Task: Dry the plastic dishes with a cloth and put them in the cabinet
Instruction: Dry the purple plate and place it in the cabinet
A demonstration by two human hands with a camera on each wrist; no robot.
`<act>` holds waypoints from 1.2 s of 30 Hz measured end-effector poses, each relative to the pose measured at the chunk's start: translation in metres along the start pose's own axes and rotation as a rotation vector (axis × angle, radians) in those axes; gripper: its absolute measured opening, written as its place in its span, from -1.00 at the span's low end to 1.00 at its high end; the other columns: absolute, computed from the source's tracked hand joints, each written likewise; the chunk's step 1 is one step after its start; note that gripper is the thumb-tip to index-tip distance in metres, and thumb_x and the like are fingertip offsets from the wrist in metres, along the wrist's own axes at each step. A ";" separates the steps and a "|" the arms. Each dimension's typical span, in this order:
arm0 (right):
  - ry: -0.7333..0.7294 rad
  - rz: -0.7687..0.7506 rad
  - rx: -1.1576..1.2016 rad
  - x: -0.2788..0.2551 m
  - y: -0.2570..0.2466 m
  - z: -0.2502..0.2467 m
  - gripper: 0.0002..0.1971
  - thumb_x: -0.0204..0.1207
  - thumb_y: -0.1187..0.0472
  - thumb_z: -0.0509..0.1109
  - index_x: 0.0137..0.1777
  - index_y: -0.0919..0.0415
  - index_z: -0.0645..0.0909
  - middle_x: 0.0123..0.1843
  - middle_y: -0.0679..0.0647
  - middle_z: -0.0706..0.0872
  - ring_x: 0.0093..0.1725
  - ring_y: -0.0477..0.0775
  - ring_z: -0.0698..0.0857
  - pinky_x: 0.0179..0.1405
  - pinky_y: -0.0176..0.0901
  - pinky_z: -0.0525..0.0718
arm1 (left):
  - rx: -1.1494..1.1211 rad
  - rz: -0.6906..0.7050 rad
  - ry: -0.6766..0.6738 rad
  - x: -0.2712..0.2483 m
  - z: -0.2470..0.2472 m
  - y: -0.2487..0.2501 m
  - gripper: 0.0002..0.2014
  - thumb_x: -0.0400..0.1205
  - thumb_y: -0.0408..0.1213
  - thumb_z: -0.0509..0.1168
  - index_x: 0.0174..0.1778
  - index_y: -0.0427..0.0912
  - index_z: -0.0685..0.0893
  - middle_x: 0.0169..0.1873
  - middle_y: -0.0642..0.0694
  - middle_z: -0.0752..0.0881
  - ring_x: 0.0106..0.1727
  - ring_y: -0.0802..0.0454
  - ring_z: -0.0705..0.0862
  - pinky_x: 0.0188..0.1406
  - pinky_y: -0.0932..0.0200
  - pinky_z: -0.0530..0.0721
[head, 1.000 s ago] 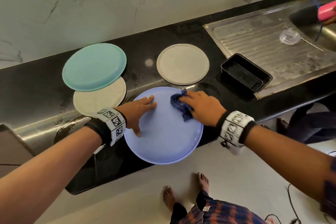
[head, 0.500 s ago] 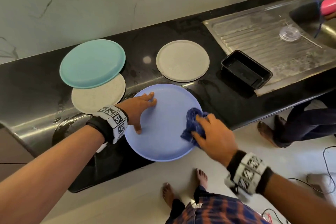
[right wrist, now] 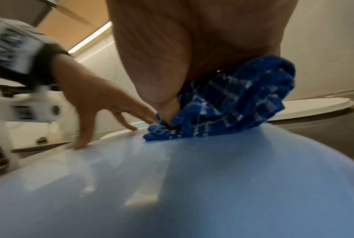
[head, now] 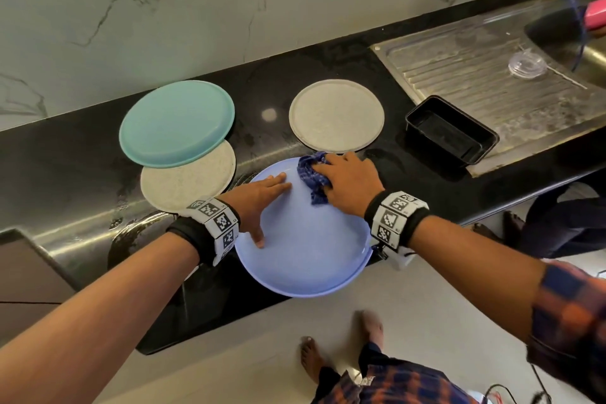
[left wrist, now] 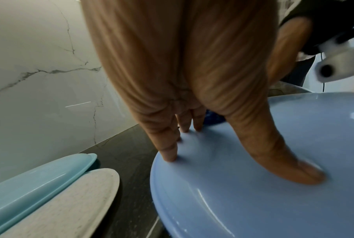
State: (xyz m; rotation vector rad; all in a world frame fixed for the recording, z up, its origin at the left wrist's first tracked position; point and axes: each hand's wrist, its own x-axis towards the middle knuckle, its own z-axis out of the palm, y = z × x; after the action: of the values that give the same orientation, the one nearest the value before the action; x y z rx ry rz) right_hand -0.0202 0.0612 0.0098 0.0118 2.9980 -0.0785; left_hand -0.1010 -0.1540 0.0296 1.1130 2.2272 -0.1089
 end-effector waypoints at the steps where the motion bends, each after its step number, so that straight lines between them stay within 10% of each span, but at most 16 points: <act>1: 0.004 -0.014 -0.005 -0.006 -0.007 0.004 -0.52 0.63 -0.02 0.25 0.55 -0.12 0.45 0.50 -0.01 0.53 0.35 0.24 0.50 0.08 0.06 0.48 | -0.011 0.001 0.004 0.000 0.000 0.000 0.39 0.21 -0.16 0.75 0.76 -0.08 -0.14 0.74 -0.05 -0.21 0.75 0.00 -0.04 0.61 0.18 0.09; 7: -0.009 -0.324 0.049 -0.107 -0.041 0.033 -0.44 0.29 0.00 0.52 0.36 -0.14 0.61 0.36 -0.04 0.63 0.11 0.22 0.64 -0.25 0.02 0.52 | -0.030 -0.009 0.013 -0.001 0.003 -0.002 0.38 0.23 -0.14 0.74 0.76 -0.08 -0.14 0.74 -0.03 -0.22 0.75 0.03 -0.08 0.65 0.13 0.07; 11: 0.015 -0.292 0.020 -0.135 -0.010 0.030 -0.49 0.34 -0.06 0.24 0.33 -0.19 0.64 0.36 -0.08 0.67 0.12 0.16 0.70 -0.29 0.01 0.58 | -0.020 -0.012 0.009 -0.001 0.002 0.000 0.36 0.25 -0.15 0.73 0.76 -0.05 -0.14 0.74 0.00 -0.22 0.75 0.03 -0.08 0.65 0.10 0.09; 19: -0.095 0.029 0.029 -0.031 0.030 -0.007 -0.55 0.54 0.02 0.24 0.44 -0.21 0.53 0.36 -0.04 0.62 0.27 0.25 0.58 0.02 0.06 0.51 | -0.020 -0.020 -0.010 -0.001 0.001 0.002 0.36 0.22 -0.19 0.74 0.76 -0.06 -0.11 0.74 -0.02 -0.20 0.75 -0.01 -0.07 0.68 0.06 0.09; 27: -0.291 -0.196 0.040 0.093 -0.035 -0.037 -0.78 0.51 0.09 0.34 0.11 0.00 0.70 -0.02 0.04 0.73 0.02 0.21 0.70 -0.17 -0.06 0.49 | 0.010 0.004 0.024 -0.002 -0.004 0.006 0.32 0.22 -0.20 0.74 0.75 -0.15 -0.03 0.75 -0.07 -0.04 0.74 -0.02 0.05 0.57 0.19 0.11; 36: -0.158 -0.034 0.305 0.041 0.028 -0.016 -0.77 0.56 0.01 0.37 0.06 0.14 0.66 0.07 0.17 0.72 0.01 0.25 0.69 -0.10 -0.08 0.49 | -0.034 -0.034 0.014 0.000 0.001 0.002 0.36 0.19 -0.19 0.75 0.76 -0.10 -0.05 0.75 -0.06 -0.15 0.75 -0.02 -0.03 0.63 0.17 0.00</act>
State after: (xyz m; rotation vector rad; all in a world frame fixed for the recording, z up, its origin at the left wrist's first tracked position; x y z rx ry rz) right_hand -0.0632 0.0898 0.0187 -0.0115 2.7987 -0.5136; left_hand -0.0989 -0.1529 0.0289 1.0609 2.2533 -0.0776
